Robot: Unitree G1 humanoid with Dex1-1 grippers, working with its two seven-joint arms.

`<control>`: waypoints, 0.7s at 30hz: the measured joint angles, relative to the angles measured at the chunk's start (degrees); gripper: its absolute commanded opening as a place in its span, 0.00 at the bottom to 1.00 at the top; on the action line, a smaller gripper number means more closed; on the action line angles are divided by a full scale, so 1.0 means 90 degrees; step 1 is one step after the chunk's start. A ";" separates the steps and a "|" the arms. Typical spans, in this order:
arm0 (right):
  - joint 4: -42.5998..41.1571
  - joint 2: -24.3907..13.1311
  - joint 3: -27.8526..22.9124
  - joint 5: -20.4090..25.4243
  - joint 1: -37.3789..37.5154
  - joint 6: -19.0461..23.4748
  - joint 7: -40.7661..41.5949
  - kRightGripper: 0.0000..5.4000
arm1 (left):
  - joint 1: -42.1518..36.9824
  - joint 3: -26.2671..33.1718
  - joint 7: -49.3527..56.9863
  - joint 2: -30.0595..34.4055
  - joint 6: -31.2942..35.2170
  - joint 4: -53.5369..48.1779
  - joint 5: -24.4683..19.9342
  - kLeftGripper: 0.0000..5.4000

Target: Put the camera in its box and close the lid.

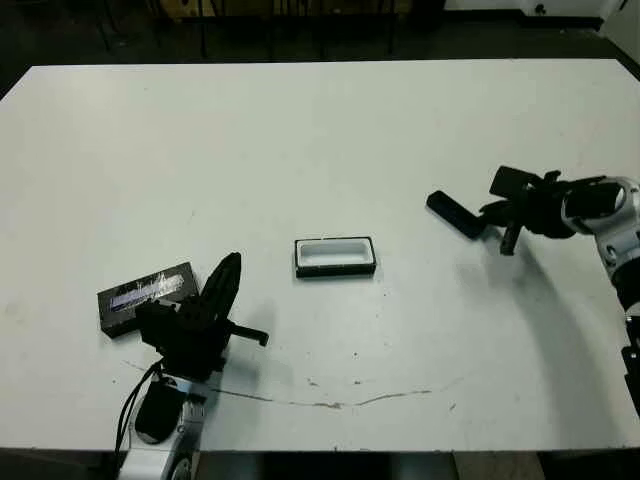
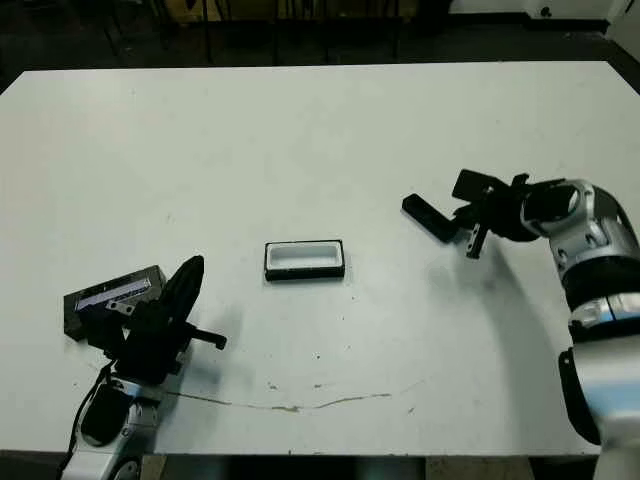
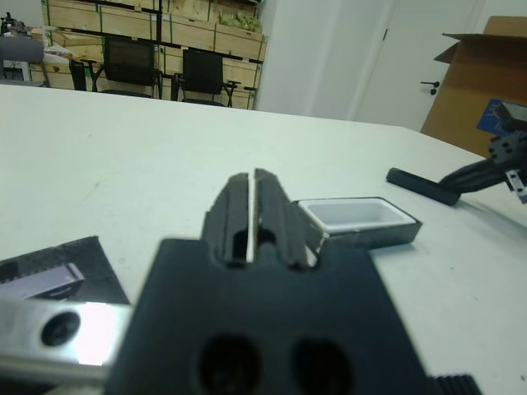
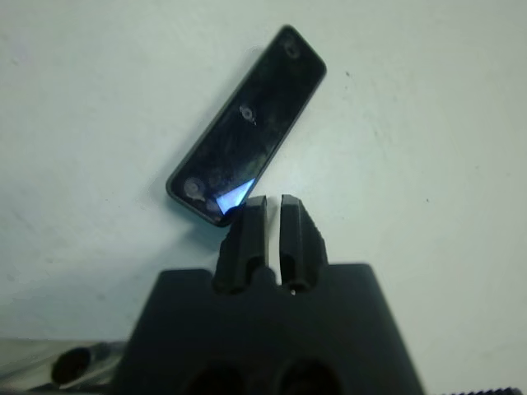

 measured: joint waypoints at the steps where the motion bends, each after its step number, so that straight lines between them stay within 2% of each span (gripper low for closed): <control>1: -0.0094 0.0000 -0.0016 0.0059 0.0066 0.0016 0.0017 0.00 | 0.0000 0.0000 0.0000 -0.0007 0.0000 0.0006 0.0003 0.00; 10: -0.0571 0.0007 -0.0083 0.0383 0.0370 0.0140 0.0188 0.00 | -0.0002 -0.0013 -0.0003 -0.0041 -0.0029 0.0022 0.0003 0.00; 17: -0.0838 0.0001 -0.0102 0.0418 0.0495 0.0201 0.0202 0.00 | -0.0007 -0.0014 -0.0007 -0.0039 -0.0022 0.0022 -0.0010 0.00; 21: -0.1279 -0.0031 -0.0271 0.0324 0.0837 0.0421 -0.0463 0.00 | -0.0018 -0.0014 -0.0014 -0.0044 -0.0008 0.0020 -0.0022 0.00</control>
